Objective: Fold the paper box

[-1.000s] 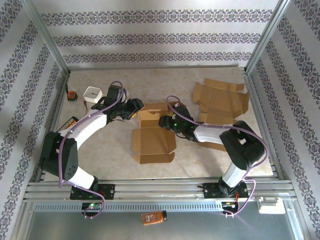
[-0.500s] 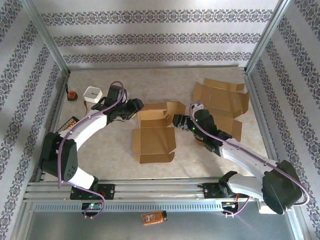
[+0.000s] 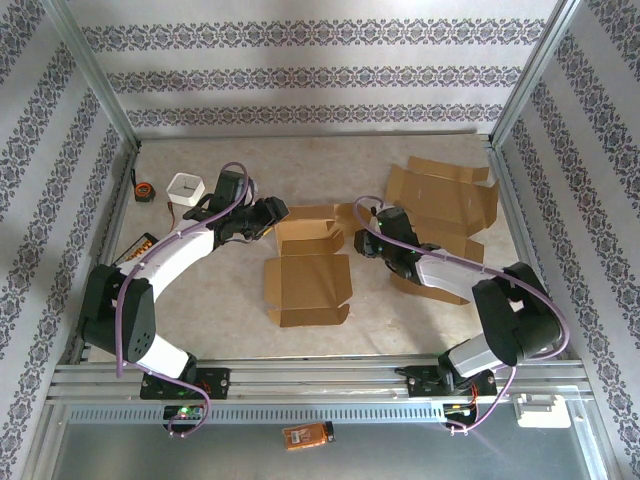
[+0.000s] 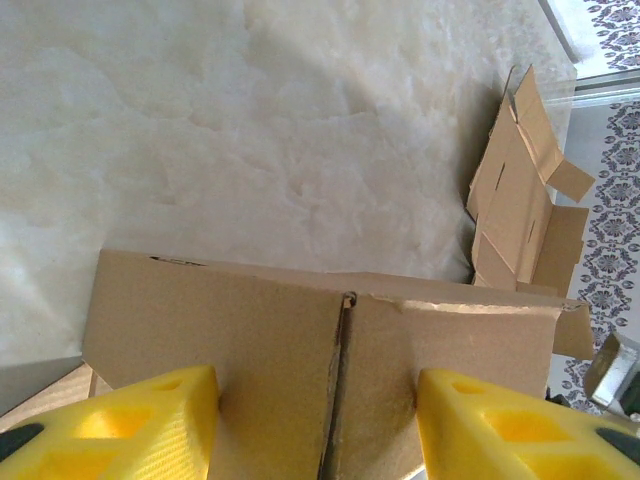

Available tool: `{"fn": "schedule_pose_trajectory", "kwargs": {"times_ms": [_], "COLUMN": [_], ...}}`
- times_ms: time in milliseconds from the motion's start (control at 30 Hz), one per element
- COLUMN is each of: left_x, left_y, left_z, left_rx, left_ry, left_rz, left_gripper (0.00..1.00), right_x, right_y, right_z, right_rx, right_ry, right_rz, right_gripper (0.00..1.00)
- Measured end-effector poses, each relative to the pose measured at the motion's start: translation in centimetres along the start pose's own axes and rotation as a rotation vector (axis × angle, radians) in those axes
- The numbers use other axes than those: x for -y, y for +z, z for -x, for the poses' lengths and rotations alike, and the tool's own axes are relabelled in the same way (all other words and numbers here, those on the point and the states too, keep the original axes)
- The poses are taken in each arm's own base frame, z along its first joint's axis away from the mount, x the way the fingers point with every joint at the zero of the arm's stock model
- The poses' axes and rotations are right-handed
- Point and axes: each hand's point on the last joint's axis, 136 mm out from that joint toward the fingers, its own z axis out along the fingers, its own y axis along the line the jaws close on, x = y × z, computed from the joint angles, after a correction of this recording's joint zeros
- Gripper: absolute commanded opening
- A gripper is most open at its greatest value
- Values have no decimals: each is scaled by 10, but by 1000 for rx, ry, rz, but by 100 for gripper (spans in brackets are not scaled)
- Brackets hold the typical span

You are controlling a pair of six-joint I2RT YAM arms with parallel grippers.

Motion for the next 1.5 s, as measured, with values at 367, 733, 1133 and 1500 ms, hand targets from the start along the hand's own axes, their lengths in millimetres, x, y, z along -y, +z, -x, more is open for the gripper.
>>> {"fn": "schedule_pose_trajectory", "kwargs": {"times_ms": [367,733,1133,1500], "left_x": [0,0,1,9], "left_y": [0,-1,-2,-60], "left_z": [-2,-2,1,21], "left_rx": [-1,-2,18,196], "left_ry": [6,8,22,160], "left_rz": [5,10,16,91], "left_gripper": [54,54,58,86], "right_x": [-9,2,-53,-35], "right_y": [-7,5,-9,-15], "right_z": [7,37,19,27], "right_rx": [40,70,27,64], "right_ry": [-120,-263,-250,-235], "right_rz": [-25,-67,64,-60], "right_gripper": [67,33,12,12]}}
